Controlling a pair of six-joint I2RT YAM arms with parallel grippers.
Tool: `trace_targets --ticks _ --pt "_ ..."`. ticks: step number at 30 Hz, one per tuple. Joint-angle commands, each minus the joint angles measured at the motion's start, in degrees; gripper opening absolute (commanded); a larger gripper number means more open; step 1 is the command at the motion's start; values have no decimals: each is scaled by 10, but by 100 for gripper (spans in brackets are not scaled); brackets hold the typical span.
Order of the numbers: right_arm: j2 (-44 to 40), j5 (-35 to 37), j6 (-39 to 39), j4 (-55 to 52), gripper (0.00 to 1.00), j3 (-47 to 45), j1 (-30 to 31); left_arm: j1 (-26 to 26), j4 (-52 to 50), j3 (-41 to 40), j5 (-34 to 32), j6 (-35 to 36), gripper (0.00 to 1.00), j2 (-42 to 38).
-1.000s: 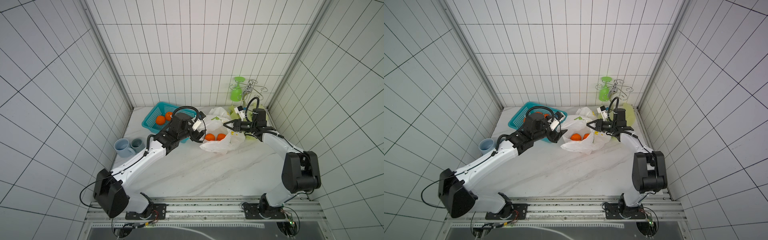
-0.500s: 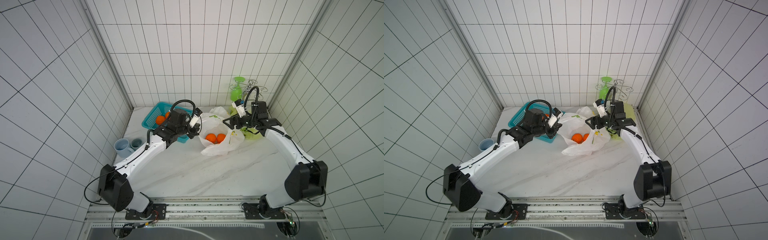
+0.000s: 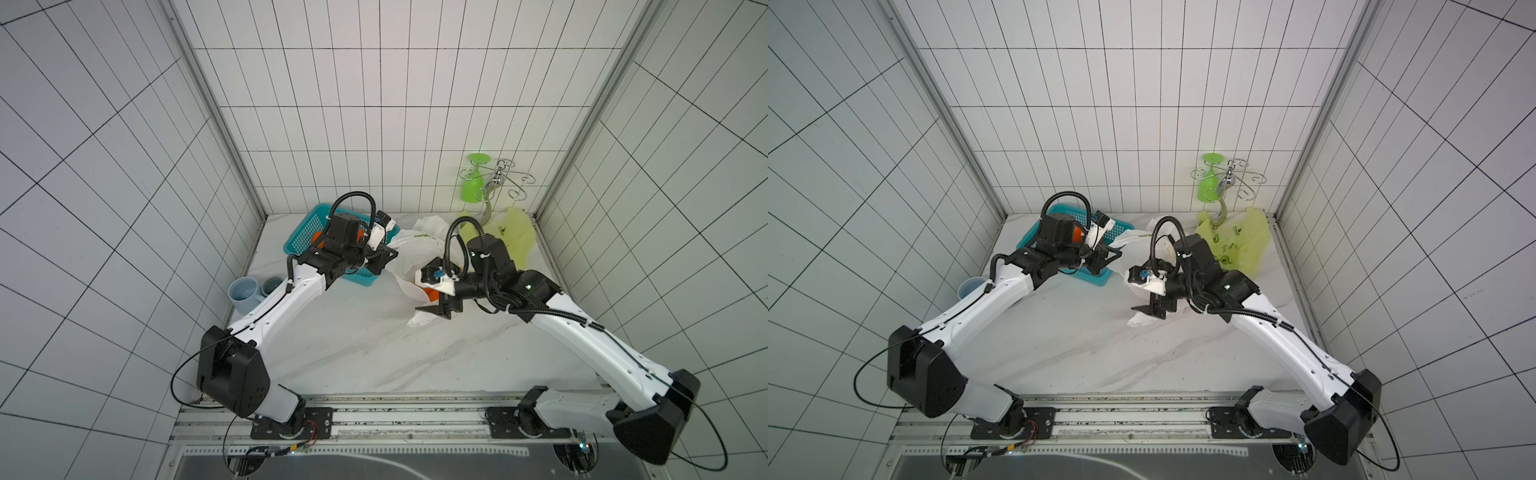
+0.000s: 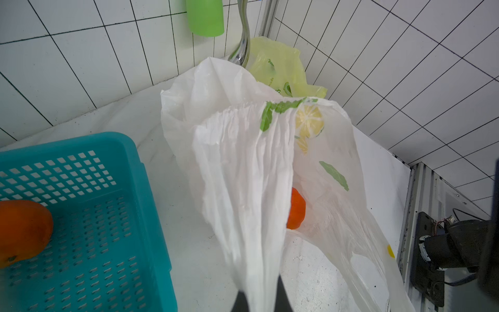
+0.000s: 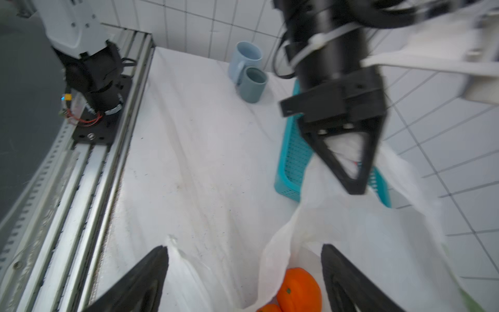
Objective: Place the oranges into plastic bags & tie knots
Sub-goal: Adjust the plastic bag at the center of the board.
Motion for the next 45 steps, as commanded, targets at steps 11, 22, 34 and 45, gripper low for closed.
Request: trace_targets --ticks 11,22,34,45 --pt "43 104 -34 45 32 -101 78 6 -8 22 20 -17 0 9" --pt "-34 -114 132 -6 0 129 -135 69 -132 104 109 62 0 -65" --pt "65 -177 407 62 0 313 -368 75 -201 204 60 58 0 -93" --pt "121 -279 445 153 0 303 -408 75 -198 191 29 65 35 -95"
